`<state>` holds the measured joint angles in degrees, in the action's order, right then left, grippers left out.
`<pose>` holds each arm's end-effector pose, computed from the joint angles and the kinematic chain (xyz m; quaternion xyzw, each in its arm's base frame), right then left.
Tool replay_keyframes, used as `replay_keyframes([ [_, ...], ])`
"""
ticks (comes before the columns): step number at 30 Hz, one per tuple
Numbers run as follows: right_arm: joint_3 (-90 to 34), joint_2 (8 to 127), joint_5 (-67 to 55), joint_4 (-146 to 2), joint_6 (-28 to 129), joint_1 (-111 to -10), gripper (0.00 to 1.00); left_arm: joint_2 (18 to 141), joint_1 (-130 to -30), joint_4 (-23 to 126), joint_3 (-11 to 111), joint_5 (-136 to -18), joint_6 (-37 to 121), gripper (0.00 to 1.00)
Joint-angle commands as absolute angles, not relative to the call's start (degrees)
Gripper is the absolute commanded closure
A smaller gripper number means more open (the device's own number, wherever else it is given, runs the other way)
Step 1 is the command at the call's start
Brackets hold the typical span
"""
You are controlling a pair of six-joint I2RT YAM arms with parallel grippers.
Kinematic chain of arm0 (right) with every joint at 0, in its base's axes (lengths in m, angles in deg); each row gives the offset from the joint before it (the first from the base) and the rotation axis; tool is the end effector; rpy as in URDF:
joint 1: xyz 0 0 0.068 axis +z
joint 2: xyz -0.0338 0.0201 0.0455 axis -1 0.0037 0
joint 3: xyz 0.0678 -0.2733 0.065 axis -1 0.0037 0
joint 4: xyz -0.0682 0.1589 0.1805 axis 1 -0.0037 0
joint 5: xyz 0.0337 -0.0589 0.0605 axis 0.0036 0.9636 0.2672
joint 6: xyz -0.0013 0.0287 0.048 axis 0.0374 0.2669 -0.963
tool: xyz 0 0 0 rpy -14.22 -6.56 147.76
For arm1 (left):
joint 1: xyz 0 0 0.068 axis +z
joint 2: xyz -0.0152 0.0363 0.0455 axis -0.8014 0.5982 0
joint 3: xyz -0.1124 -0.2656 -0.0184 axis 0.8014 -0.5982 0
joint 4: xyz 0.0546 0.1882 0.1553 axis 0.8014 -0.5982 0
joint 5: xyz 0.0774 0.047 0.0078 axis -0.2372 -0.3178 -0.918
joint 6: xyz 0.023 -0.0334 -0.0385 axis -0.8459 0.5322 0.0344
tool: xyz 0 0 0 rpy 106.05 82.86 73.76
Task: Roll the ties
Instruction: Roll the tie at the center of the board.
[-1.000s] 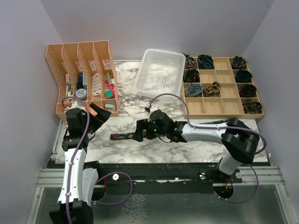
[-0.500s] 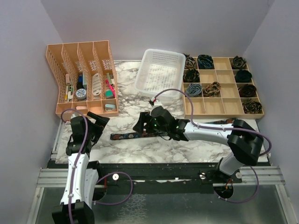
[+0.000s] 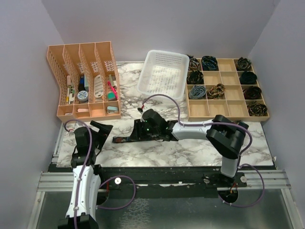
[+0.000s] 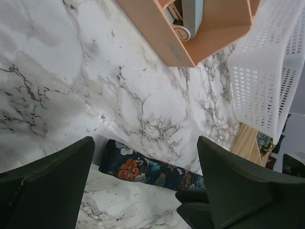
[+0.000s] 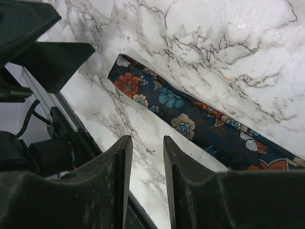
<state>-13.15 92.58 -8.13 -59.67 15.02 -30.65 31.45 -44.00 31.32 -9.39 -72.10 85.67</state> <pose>0.1978 0.3443 0.1985 -0.1693 0.8624 0.4142 0.2368 0.1055 0.0085 0.1808 -0.4221 0.7658 -0.2775 0.3979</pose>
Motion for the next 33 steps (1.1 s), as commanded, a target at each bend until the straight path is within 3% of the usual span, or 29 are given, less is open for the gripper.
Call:
replay_keyframes([
  [1, -17.41, 94.94, -6.9, -63.75, 11.76, -30.64, 0.63, 31.97, -43.86, 33.47, -11.54, -73.76, 82.74, 0.11],
  [14, -24.92, 100.74, -6.42, -70.75, 18.91, -29.15, 0.69, 19.71, -44.53, 35.27, -19.51, -69.84, 79.7, 0.15],
  [21, -28.9, 104.81, -3.62, -75.94, 18.95, -29.05, 0.7, 22.83, -46.12, 36.71, -19.79, -67.92, 79.3, 0.18],
  [25, -30.99, 107.45, 1.21, -82.57, 17.86, -29.06, 0.82, 26.5, -47.89, 40.08, -19.74, -66.49, 77.87, 0.15],
  [33, -30.55, 109.02, 8.37, -86.12, 18.27, -29.05, 0.83, 37.65, -49.51, 41.99, -18.93, -66.56, 77.88, 0.15],
])
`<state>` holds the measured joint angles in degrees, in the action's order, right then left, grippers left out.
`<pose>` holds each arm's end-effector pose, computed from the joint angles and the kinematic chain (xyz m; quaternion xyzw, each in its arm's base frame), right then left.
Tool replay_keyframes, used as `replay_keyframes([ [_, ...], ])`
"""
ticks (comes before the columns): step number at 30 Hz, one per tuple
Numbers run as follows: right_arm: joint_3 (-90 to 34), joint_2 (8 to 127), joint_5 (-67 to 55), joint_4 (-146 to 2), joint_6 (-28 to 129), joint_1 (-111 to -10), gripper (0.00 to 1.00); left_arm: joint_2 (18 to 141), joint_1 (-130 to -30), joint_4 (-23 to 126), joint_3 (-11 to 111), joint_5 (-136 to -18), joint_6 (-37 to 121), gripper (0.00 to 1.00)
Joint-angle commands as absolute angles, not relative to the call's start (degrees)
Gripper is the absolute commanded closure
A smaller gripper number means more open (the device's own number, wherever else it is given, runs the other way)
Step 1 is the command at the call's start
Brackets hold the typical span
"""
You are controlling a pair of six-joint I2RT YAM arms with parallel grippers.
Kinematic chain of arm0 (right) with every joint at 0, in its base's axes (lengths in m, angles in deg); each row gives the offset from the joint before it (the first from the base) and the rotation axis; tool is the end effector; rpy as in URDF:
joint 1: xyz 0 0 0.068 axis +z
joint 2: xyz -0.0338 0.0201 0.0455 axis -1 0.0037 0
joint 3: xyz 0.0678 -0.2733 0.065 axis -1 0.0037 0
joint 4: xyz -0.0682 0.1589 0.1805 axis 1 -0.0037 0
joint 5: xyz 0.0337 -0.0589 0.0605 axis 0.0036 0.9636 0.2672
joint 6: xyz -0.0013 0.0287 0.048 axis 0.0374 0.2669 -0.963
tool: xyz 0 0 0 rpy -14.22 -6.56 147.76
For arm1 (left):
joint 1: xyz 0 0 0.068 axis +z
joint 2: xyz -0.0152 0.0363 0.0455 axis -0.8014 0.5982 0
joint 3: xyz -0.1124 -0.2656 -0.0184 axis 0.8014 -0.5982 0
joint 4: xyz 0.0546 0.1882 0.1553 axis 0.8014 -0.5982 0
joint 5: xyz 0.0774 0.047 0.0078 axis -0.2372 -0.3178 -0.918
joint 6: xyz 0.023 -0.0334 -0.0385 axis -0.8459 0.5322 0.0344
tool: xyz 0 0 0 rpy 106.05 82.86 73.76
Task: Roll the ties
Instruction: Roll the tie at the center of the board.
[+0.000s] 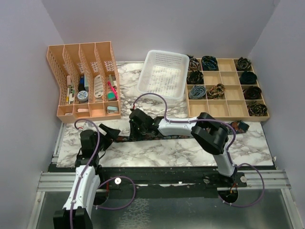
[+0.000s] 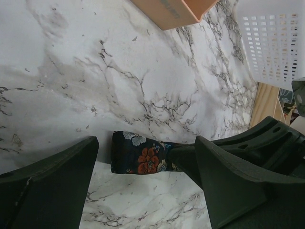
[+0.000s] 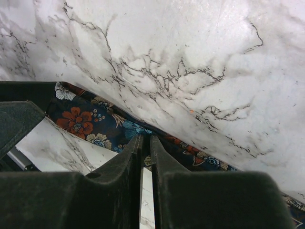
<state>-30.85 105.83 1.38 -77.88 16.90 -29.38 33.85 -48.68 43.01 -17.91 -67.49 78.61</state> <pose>0.2212 0.3904 0.1692 -0.1629 0.9172 0.2840 0.2270 0.1070 -0.0031 0.1473 -0.3202 0.8068 -0.3024 0.3938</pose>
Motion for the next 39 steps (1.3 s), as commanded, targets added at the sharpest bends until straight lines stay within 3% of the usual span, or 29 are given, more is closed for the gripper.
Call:
replay_keyframes([
  [1, -30.55, 109.04, 8.38, -86.12, 18.94, -29.05, 0.83, 38.24, -49.59, 42.18, -18.71, -66.3, 77.64, 0.15],
  [4, -29.07, 108.29, 7.44, -84.03, 19.01, -29.06, 0.83, 38.09, -50.0, 43.74, -18.71, -65.34, 77.8, 0.19],
  [10, -28.67, 108.78, 6.55, -83.67, 19.41, -29.06, 0.83, 36.48, -50.01, 43.95, -19.66, -64.95, 79.12, 0.36],
  [20, -28.79, 108.48, 5.31, -84.08, 19.57, -29.06, 0.83, 42.15, -50.49, 43.78, -17.79, -67.26, 77.25, 0.44],
  [30, -30.27, 108.05, 4.33, -84.39, 19.12, -29.1, 0.82, 35.93, -50.86, 43.78, -17.65, -68.53, 76.97, 0.7],
  [39, -30.86, 107.24, 2.66, -84.08, 19.25, -29.13, 0.81, 36.12, -51.5, 44.84, -17.57, -68.64, 76.05, 1.0],
])
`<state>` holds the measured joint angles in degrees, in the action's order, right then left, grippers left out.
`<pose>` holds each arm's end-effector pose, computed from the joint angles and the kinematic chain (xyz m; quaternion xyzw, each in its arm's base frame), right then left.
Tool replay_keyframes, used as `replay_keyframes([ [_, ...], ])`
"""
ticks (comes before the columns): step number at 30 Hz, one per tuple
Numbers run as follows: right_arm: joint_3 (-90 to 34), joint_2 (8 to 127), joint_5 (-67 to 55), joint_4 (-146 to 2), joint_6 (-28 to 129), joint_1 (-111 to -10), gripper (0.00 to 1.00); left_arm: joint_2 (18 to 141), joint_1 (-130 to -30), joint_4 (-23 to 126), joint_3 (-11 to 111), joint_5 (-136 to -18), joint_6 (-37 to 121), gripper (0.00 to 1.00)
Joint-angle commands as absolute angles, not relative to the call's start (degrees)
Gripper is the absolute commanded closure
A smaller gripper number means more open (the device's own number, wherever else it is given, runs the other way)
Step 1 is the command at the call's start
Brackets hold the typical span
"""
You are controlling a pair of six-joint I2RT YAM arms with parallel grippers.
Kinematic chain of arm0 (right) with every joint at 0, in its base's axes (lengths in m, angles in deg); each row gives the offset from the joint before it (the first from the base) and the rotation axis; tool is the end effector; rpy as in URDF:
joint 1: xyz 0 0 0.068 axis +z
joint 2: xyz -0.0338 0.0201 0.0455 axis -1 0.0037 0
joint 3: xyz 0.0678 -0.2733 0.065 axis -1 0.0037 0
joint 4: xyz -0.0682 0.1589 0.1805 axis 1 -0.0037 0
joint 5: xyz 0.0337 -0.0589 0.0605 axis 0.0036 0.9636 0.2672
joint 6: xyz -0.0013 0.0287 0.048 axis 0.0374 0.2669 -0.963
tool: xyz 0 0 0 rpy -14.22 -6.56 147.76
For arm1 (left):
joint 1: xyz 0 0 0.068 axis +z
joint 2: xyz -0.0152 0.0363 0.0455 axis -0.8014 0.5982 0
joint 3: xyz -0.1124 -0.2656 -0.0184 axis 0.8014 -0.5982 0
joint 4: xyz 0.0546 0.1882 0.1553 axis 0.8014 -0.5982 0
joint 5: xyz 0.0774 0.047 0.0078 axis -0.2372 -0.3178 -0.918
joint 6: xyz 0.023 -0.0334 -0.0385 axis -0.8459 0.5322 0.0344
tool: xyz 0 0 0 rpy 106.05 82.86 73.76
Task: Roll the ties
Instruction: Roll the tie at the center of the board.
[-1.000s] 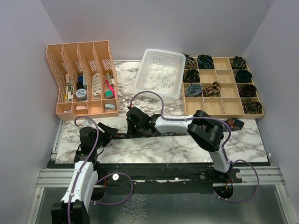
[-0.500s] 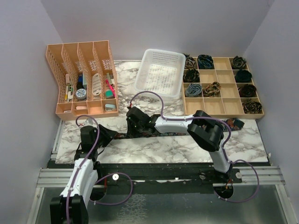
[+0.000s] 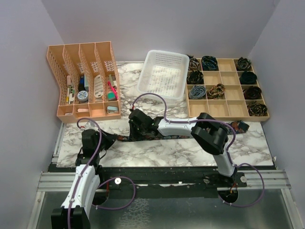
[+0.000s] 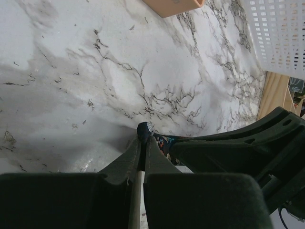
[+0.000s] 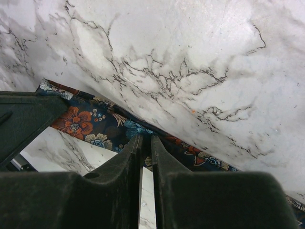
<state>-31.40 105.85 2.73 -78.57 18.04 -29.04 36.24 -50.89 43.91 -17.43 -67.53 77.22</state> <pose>0.2201 0.3920 0.1709 -0.1707 0.9163 0.2744 0.2365 0.1101 -0.0071 0.1479 -0.2977 0.8198 -0.3027 0.3844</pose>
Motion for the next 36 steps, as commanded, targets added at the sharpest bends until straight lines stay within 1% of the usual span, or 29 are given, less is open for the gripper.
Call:
replay_keyframes([
  [1, -30.94, 106.7, 2.56, -83.73, 19.41, -29.14, 0.8, 35.9, -51.69, 44.84, -17.23, -68.61, 75.95, 1.0],
  [5, -32.42, 103.24, 0.86, -84.63, 21.54, -29.14, 0.76, 35.15, -52.97, 44.73, -14.88, -69.02, 75.67, 1.0],
  [8, -31.03, 98.9, 3.67, -84.2, 22.31, -29.29, 0.72, 35.57, -55.85, 44.57, -12.8, -72.63, 76.13, 1.0],
  [11, -29.0, 95.52, 5.9, -84.18, 22.61, -29.74, 0.71, 36.65, -57.85, 42.97, -9.97, -75.59, 74.21, 1.0],
  [20, -21.92, 91.44, 8.1, -82.3, 21.1, -31.51, 0.72, 40.18, -66.74, 40.87, -5.6, -82.77, 71.29, 1.0],
  [25, -19.68, 91.25, 5.26, -81.51, 21.57, -32.32, 0.76, 42.06, -72.16, 39.0, -2.61, -89.2, 70.94, 1.0],
  [28, -18.63, 90.81, 4.73, -80.47, 22.2, -32.43, 0.76, 43.88, -75.99, 39.12, -1.75, -92.97, 72.07, 1.0],
  [33, -17.86, 88.09, 9.37, -82.13, 22.58, -33.05, 0.76, 47.48, -83.97, 39.16, 0.25, -99.76, 73.17, 1.0],
  [36, -16.83, 84.49, 17.91, -85.07, 19.64, -33.36, 0.76, 50.11, -88.24, 39.85, 1.17, -103.4, 75.11, 1.0],
])
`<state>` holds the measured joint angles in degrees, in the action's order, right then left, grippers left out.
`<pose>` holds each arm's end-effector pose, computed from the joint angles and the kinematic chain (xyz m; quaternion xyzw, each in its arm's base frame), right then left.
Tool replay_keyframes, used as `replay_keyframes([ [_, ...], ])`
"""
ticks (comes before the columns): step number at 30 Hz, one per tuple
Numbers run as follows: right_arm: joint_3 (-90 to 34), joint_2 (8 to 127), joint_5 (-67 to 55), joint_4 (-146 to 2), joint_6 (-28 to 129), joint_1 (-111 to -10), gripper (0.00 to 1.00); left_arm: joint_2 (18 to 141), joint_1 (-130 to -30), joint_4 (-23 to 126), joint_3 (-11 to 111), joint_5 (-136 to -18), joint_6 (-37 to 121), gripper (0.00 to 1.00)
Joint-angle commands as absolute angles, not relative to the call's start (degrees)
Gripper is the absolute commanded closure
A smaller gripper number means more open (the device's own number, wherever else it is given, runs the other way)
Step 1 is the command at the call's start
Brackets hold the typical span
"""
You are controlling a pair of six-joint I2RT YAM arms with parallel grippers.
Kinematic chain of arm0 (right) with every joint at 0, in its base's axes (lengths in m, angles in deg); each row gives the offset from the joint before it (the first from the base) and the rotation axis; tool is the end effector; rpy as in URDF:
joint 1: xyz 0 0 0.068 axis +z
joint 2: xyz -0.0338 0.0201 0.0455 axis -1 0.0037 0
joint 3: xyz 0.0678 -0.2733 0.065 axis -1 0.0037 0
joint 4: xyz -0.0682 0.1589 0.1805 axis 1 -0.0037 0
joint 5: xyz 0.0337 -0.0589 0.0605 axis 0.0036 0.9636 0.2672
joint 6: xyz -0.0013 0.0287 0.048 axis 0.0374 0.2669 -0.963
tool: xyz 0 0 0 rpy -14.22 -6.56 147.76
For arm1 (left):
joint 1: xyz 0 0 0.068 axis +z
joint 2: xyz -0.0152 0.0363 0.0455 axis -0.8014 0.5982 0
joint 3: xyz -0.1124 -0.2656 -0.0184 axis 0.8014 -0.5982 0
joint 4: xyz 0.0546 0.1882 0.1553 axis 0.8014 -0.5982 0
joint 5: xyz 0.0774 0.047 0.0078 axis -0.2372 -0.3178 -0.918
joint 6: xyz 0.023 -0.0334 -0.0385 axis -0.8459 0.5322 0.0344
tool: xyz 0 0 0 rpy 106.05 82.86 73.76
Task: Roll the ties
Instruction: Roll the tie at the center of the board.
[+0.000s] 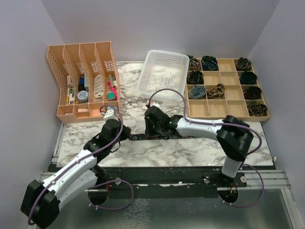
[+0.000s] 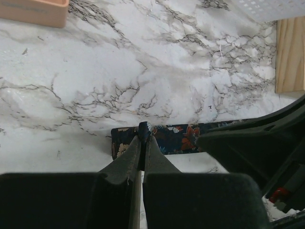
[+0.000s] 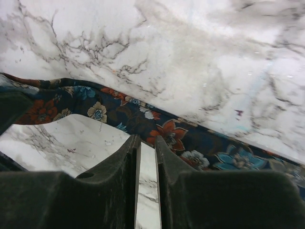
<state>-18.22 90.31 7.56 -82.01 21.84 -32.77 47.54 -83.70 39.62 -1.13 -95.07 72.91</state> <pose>0.2107 0.3178 0.2064 -0.1571 0.9212 0.2244 0.2762 0.1324 -0.0700 0.2124 -0.1356 0.8635 -0.2245 0.4309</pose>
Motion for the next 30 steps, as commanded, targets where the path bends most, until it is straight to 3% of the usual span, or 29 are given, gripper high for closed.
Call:
replay_keyframes([
  [1, -16.01, 83.12, 20.86, -85.37, 18.51, -33.46, 0.76, 51.14, -89.65, 40.4, 1.5, -104.42, 75.41, 1.0],
  [12, -6.43, 70.29, 31.49, -84.74, 13.49, -34.54, 0.72, 65.78, -101.8, 48.26, 5.51, -113.39, 79.53, 1.0],
  [30, 0.35, 65.12, 24.84, -77.42, 15.34, -35.18, 0.67, 81.98, -108.48, 58.28, 8.45, -116.47, 83.91, 1.0],
])
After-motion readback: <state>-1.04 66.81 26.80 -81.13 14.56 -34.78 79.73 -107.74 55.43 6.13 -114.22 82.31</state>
